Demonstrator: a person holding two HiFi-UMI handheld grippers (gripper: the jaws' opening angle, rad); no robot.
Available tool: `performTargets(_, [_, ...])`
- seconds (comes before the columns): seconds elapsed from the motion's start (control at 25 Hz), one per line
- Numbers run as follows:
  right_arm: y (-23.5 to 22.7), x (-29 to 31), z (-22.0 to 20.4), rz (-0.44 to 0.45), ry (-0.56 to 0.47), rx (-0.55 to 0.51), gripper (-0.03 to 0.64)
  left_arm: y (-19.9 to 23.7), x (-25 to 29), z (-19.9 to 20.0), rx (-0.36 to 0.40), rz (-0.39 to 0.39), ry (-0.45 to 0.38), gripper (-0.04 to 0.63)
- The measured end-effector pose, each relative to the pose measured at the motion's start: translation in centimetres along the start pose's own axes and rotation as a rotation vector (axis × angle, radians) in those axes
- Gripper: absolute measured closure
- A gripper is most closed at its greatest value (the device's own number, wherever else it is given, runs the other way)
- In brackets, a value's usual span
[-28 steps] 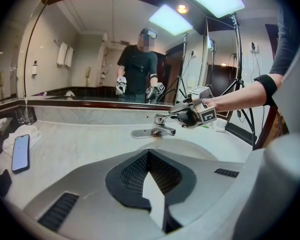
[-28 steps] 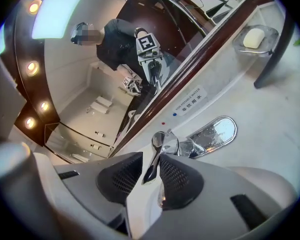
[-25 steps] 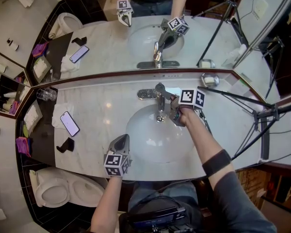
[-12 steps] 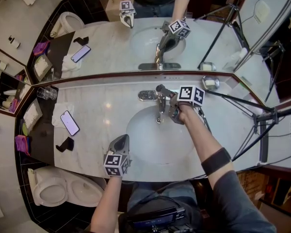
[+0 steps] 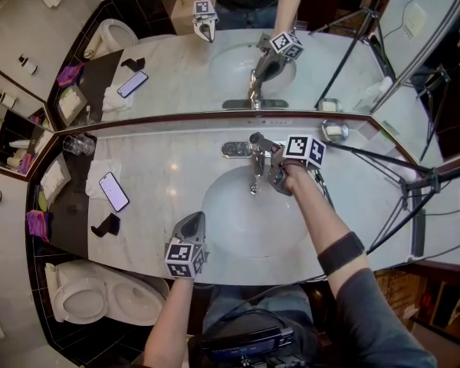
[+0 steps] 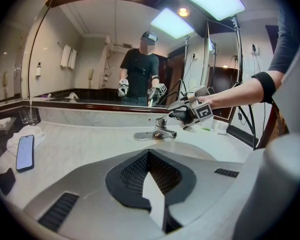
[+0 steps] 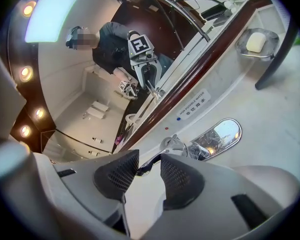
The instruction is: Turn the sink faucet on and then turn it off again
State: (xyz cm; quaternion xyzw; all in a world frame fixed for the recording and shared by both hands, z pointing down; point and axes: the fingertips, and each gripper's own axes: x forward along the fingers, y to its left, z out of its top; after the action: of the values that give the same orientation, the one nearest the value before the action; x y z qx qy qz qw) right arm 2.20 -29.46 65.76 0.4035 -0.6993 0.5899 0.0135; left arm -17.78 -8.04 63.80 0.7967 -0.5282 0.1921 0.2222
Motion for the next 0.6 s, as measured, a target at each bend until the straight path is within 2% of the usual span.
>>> performTargets(0.44, [0.4,-4.2,-1.2,-0.029,-0.027,-0.052,0.465,-0.5,-2.4,1.3,0.008,0.002,-0.052,0.607])
performTargets(0.52, [1.2,-5.7,-1.6,-0.015,-0.043,-0.084,0.471,-0.9,-2.6,1.6,0.013,-0.008,-0.06,0.607])
performTargets(0.6, [2.2,-7.4,-2.1,-0.005,-0.056,-0.139,0.506,-1.4,-2.8,2.1,0.016,-0.02,-0.069,0.607])
